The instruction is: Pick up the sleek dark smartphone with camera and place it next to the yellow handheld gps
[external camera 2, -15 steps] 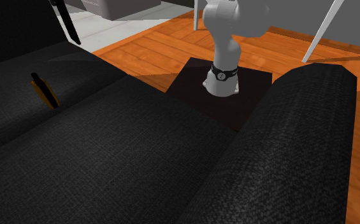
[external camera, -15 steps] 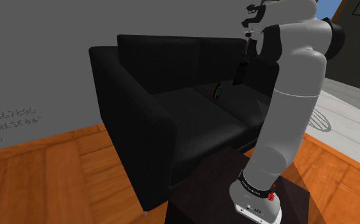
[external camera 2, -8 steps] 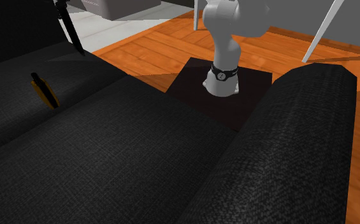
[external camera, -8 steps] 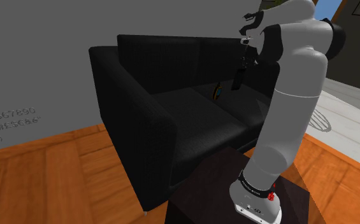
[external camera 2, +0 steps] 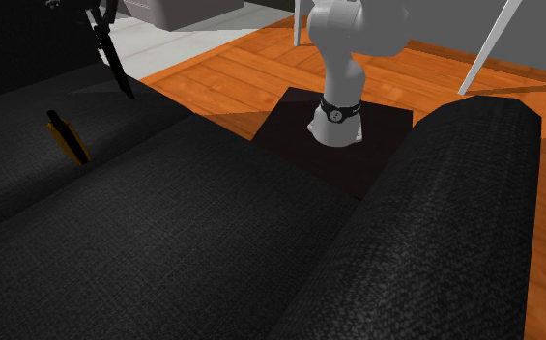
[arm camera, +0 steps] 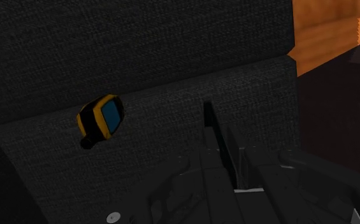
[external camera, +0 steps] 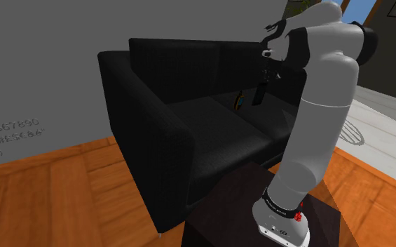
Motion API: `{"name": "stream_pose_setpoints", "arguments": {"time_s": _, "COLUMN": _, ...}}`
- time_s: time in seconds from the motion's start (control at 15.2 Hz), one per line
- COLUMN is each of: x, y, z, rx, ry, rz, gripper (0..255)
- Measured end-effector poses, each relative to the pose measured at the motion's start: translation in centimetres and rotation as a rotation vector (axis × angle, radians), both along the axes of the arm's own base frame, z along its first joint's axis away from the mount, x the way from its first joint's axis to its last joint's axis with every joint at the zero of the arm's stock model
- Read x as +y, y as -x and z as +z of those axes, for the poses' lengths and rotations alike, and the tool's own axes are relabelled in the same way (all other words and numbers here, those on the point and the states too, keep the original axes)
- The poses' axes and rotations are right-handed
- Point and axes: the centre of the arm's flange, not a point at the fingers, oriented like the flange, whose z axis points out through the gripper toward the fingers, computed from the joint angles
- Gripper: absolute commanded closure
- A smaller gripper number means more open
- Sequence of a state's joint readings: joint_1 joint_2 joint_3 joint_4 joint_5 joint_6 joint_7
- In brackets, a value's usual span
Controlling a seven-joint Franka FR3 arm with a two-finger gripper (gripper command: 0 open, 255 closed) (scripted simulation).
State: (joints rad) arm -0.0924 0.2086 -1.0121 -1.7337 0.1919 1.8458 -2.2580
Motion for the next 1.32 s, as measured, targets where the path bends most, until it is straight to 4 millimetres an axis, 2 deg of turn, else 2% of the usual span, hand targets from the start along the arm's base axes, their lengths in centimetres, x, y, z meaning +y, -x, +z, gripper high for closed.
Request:
{"name": "stream_pose_setpoints", "arguments": {"time_s": 1.19, "x": 0.2, "y": 0.1, "z": -9.8, "rx": 0.0, "ry": 0.0, "rz": 0.0, "gripper": 255}}
{"name": "stream_pose_setpoints", "arguments": {"time_s": 1.32, "x": 0.1, "y": 0.1, "z": -10.3, "rx": 0.0, "ry": 0.0, "rz": 0.0, "gripper": 255}}
